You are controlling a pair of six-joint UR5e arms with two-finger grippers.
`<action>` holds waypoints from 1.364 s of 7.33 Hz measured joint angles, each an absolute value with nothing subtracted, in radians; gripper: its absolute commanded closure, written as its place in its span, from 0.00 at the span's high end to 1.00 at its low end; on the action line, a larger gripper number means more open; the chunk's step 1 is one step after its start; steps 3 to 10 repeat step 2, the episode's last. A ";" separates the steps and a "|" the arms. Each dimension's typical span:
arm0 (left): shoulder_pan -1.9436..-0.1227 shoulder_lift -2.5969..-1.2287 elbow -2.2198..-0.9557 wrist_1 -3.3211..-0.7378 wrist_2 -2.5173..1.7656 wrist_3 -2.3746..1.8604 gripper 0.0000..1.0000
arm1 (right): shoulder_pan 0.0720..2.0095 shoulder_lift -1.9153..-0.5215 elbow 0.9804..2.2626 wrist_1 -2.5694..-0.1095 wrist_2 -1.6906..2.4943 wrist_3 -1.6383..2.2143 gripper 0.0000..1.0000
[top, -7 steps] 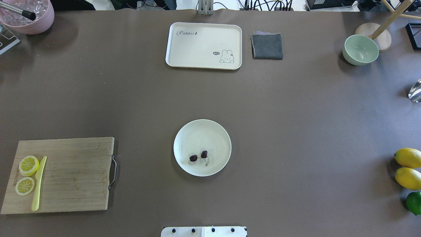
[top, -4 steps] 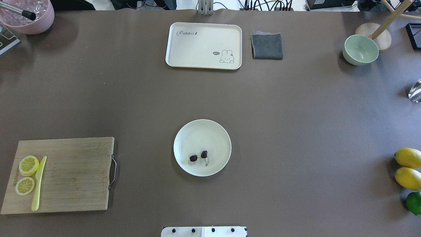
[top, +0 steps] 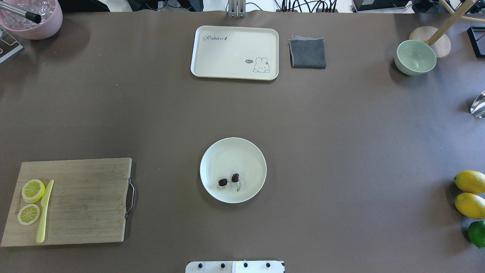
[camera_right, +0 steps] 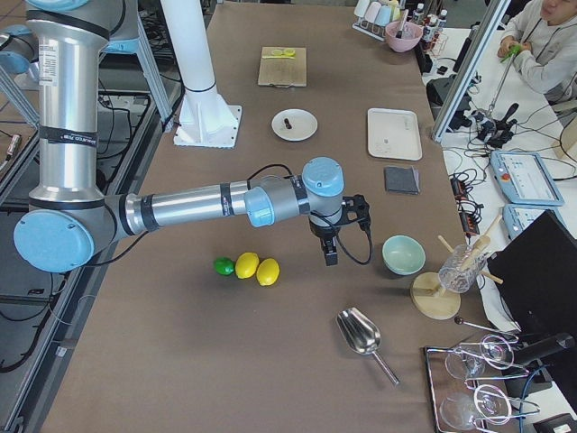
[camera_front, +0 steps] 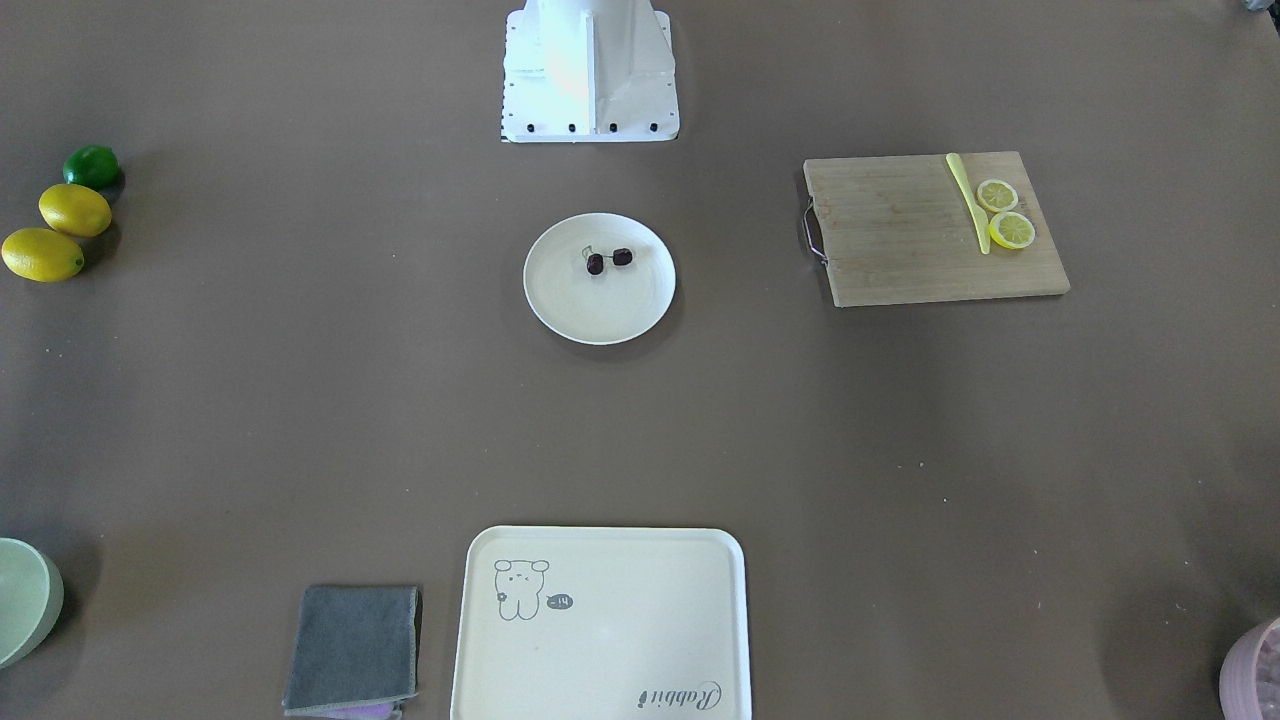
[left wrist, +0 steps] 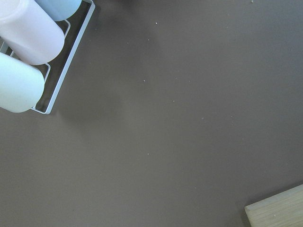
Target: Place red cherry on plate
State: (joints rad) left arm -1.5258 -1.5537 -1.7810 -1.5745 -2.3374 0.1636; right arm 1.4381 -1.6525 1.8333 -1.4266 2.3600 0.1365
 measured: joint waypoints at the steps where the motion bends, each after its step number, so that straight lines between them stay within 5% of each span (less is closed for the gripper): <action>1: -1.525 -1.551 -1.775 -1.596 -2.337 0.163 0.98 | 1.439 -1.652 1.833 -1.427 2.359 0.137 1.00; 10: -1.525 -1.550 -1.770 -1.611 -2.337 0.162 0.98 | 1.439 -1.652 1.833 -1.427 2.359 0.137 1.00</action>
